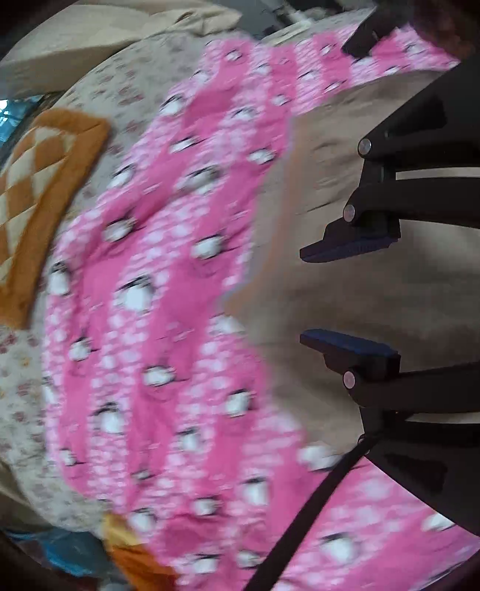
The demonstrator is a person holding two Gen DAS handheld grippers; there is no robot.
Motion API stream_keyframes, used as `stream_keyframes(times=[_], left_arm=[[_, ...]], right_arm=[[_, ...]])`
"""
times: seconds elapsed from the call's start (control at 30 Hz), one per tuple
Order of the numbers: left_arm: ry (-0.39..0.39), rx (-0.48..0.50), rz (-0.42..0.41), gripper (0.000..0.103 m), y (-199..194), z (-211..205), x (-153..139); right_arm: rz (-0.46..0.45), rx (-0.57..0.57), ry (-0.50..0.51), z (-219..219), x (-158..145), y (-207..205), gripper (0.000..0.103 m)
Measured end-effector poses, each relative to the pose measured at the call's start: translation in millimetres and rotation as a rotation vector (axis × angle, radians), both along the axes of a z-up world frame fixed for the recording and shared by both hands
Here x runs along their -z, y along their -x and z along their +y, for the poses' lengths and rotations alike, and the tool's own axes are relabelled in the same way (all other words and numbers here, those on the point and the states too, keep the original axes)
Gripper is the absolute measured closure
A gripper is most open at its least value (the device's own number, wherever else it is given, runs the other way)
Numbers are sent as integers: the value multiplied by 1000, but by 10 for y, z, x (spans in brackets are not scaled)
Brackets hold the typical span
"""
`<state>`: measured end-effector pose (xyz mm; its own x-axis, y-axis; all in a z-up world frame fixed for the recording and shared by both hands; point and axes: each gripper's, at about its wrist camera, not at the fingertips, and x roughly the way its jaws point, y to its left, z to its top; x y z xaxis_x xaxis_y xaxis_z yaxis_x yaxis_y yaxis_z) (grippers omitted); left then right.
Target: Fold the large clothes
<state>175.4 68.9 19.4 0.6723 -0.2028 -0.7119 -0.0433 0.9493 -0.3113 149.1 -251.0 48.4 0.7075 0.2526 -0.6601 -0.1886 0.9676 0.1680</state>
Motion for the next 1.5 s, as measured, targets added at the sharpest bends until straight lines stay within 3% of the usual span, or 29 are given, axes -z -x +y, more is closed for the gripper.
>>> stream_keyframes(times=[0.1,0.17,0.27,0.43,0.6,0.67,0.77,0.93,1.03,1.17,1.3,1.4,1.43,1.47,1.5], left_arm=[[-13,77,65,84,231,-262,150],[-170,117,113,83,318,-531,392],[-331,131,37,83,435,-740,478],[-302,101,41,83,535,-696,397],[-335,77,33,81,496,-755,443],[-336,57,34,80,490,-766,457],[-350,34,29,79,468,-801,476],[-354,33,18,78,474,-800,490],[-359,34,14,77,477,-805,493],[-347,41,19,77,474,-787,481],[-226,8,-25,77,544,-528,218],[-244,-65,-85,77,554,-268,39],[-239,-89,-57,78,520,-154,73],[-223,-108,-17,79,493,-74,146],[-216,-118,17,87,473,-25,221]], right_arm=[[51,-44,115,230,276,207,21],[156,-31,198,330,648,147,12],[108,-24,195,304,744,213,6],[159,-16,192,309,511,240,6],[-63,22,132,413,-33,341,11],[-93,11,98,472,-85,273,11],[-35,5,104,617,88,30,11],[187,-5,203,737,743,-335,8],[173,5,205,733,803,-337,2],[193,-1,203,704,805,-339,1],[163,25,127,516,580,-211,11],[92,20,104,333,339,26,13],[70,20,111,273,285,114,23],[54,1,112,220,248,195,39],[54,-47,123,174,251,259,51]])
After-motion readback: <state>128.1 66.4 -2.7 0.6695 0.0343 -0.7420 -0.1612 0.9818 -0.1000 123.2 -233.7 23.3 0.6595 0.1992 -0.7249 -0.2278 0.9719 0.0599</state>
